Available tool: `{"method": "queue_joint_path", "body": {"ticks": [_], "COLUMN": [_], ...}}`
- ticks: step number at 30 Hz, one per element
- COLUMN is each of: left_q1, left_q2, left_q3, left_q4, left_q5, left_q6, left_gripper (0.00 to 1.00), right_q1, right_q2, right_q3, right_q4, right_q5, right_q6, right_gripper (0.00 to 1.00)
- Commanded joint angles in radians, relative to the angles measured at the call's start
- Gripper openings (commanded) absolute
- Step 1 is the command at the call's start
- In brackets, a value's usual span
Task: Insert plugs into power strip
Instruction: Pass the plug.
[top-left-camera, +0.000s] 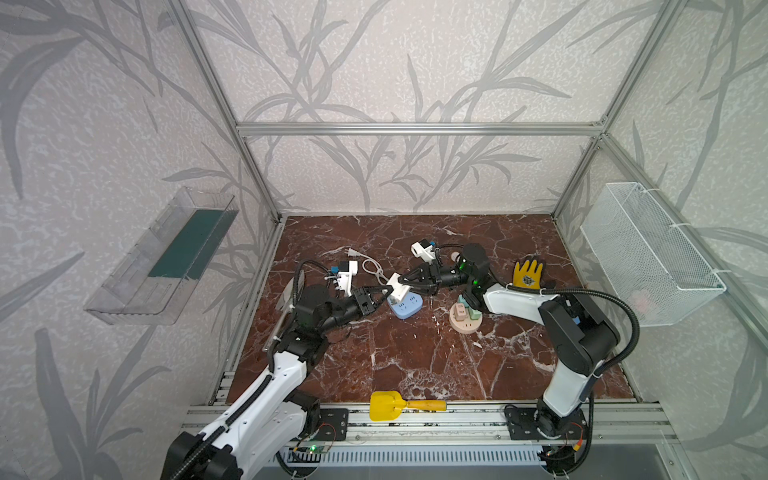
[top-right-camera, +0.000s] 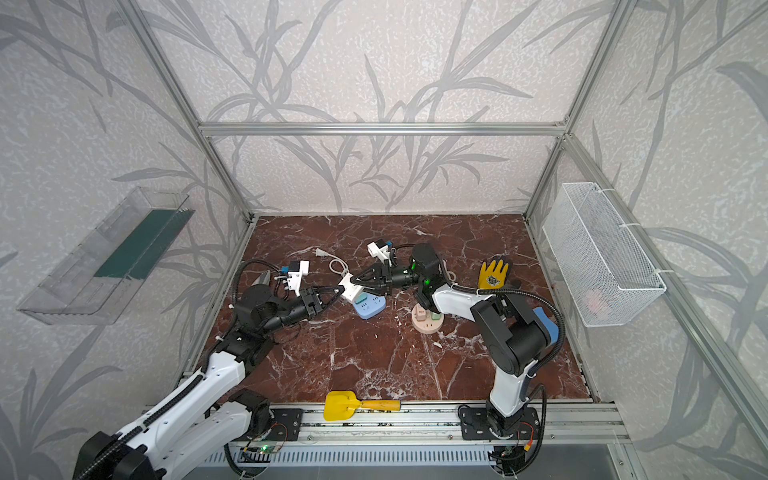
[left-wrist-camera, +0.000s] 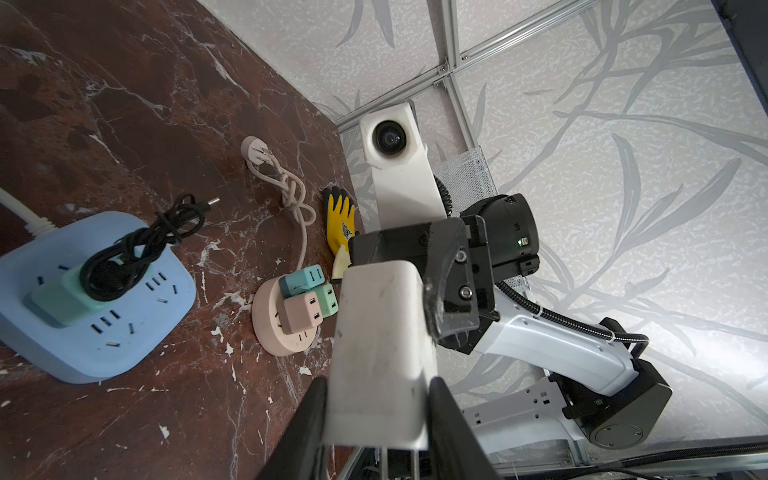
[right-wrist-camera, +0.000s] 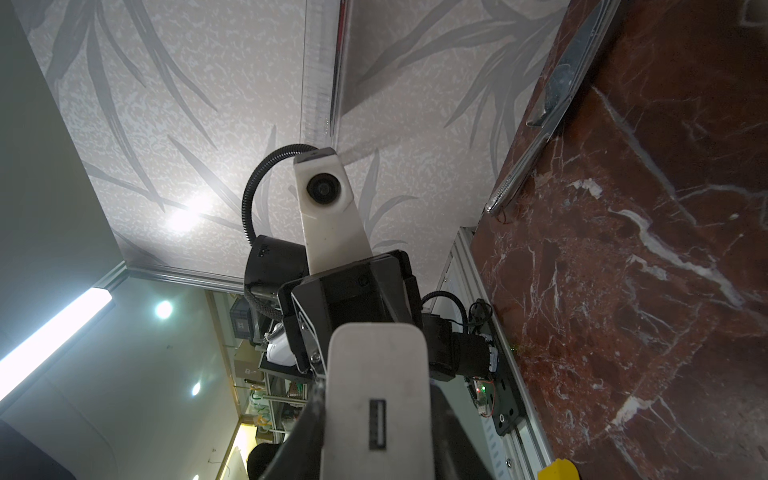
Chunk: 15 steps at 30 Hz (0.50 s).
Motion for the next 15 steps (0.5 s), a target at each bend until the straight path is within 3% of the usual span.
{"method": "queue_joint_path", "body": {"ticks": [1, 7, 15], "left_q1": [-0.021, -0.021, -0.021], "left_q2": [-0.005, -0.019, -0.030], "left_q3": [0.009, 0.003, -0.006], "left_q4": [0.103, 0.083, 0.085], "left_q5": [0.055, 0.044, 0.038], "left_q6": [0.010, 0.018, 0.012], "left_gripper": [0.25, 0.26, 0.40], "right_q1": [0.071, 0.086, 0.100], "right_q2": [0.051, 0.116, 0.110], "right_q3": [0.053, 0.084, 0.082], "right_q4": [0.087, 0.249, 0.219], "right_q5": [0.001, 0.012, 0.011], "right_q6": [0.077, 0.208, 0.187], "right_gripper": [0.00, 0.00, 0.00]}}
